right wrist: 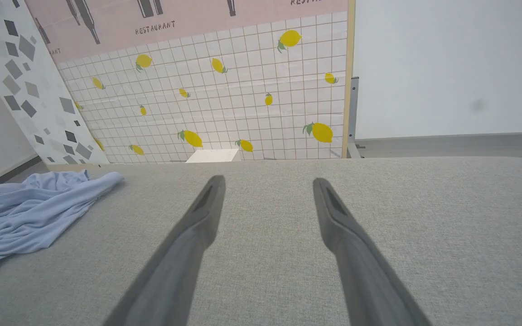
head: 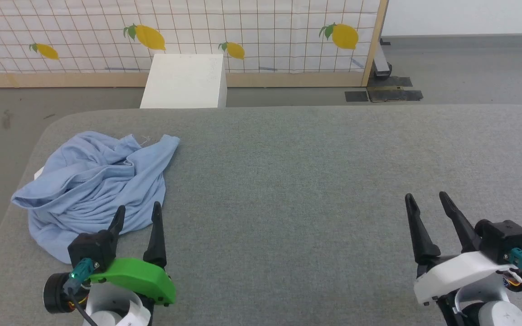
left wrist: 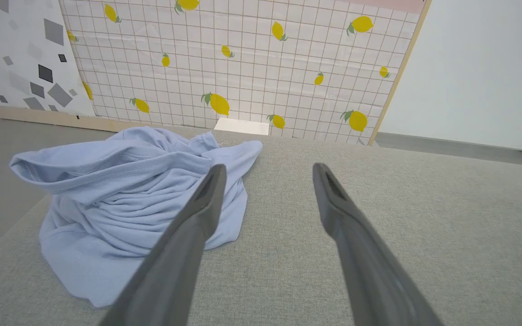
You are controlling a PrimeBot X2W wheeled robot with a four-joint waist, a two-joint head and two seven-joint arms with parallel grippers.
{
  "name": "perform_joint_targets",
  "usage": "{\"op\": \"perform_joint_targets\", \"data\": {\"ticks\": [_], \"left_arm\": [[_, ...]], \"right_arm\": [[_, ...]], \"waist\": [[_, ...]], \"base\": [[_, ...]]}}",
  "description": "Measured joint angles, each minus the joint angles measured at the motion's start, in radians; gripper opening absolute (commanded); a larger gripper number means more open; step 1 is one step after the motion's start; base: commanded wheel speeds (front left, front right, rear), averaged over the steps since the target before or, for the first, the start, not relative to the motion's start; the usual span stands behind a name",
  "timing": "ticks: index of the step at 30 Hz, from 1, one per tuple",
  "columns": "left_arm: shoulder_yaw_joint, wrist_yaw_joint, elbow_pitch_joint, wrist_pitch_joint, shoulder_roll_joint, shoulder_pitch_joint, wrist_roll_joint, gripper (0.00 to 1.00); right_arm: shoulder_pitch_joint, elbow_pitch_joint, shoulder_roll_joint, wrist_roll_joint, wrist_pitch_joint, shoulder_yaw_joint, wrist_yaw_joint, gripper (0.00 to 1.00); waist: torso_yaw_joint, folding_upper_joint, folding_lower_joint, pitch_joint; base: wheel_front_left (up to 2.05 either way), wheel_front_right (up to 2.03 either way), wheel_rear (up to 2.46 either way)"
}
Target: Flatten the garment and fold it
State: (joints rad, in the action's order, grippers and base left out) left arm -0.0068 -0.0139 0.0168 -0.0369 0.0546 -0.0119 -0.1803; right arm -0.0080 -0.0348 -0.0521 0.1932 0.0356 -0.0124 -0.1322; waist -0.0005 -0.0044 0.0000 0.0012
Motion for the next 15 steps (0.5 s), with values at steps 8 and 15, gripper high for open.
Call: {"op": "perform_joint_targets", "data": {"ticks": [8,15], "left_arm": [[0.000,-0.007,0.007,-0.017,0.000,0.000,-0.047,1.00],[0.006,-0.018,0.022,-0.034,0.002,0.001,-0.038,1.00]], "right_arm": [[0.011,-0.008,0.000,0.058,0.015,-0.007,0.000,1.00],[0.013,-0.009,0.000,0.058,0.035,-0.020,0.000,1.00]], "waist": [[0.000,0.0001,0.0000,0.000],[0.000,0.0000,0.0000,0.002]], "base": [[0.00,0.00,0.00],[0.00,0.00,0.00]]}}
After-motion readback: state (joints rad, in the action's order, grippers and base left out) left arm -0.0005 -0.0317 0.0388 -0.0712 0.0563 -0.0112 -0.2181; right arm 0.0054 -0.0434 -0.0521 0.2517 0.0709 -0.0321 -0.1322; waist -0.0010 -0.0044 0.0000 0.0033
